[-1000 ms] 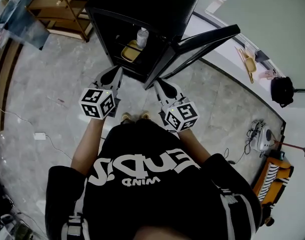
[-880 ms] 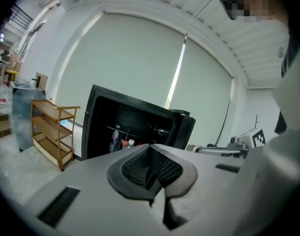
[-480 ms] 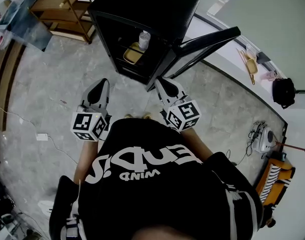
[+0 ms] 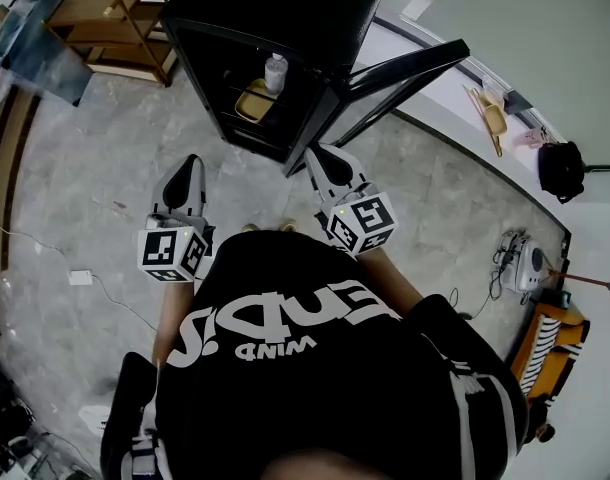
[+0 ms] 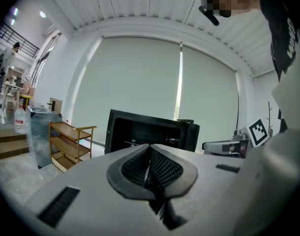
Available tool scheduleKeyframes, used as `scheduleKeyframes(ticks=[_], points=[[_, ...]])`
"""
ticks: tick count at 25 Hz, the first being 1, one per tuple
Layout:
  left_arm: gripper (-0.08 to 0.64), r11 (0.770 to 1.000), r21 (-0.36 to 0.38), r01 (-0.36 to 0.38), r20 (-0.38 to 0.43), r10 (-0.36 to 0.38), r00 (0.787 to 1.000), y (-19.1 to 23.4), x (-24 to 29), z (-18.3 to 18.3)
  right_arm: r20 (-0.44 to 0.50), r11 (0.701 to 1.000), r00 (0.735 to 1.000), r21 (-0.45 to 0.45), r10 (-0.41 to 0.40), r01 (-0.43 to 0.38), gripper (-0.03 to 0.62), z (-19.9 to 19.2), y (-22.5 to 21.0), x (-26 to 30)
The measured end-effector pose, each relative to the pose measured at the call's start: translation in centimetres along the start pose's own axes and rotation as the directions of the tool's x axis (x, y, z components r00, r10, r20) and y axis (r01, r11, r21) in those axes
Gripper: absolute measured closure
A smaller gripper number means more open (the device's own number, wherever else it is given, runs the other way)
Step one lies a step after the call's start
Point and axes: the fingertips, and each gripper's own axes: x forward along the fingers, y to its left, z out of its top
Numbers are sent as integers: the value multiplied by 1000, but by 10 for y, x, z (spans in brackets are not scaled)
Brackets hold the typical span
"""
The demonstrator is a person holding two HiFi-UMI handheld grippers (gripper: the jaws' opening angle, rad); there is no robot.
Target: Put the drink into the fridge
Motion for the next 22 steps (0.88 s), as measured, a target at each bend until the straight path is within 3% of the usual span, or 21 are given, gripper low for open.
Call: scheduleKeyframes(ticks=[7,22], points=[[551,1000,29,-5,12,5,1000,-4,1,-4,0,1000,1000,-5,-12,12,569,-6,7,1],[551,1000,15,-26,-13,26,1000,-3,-6,-19,6,999,999,1,-40,40,569,-12,6,-2]])
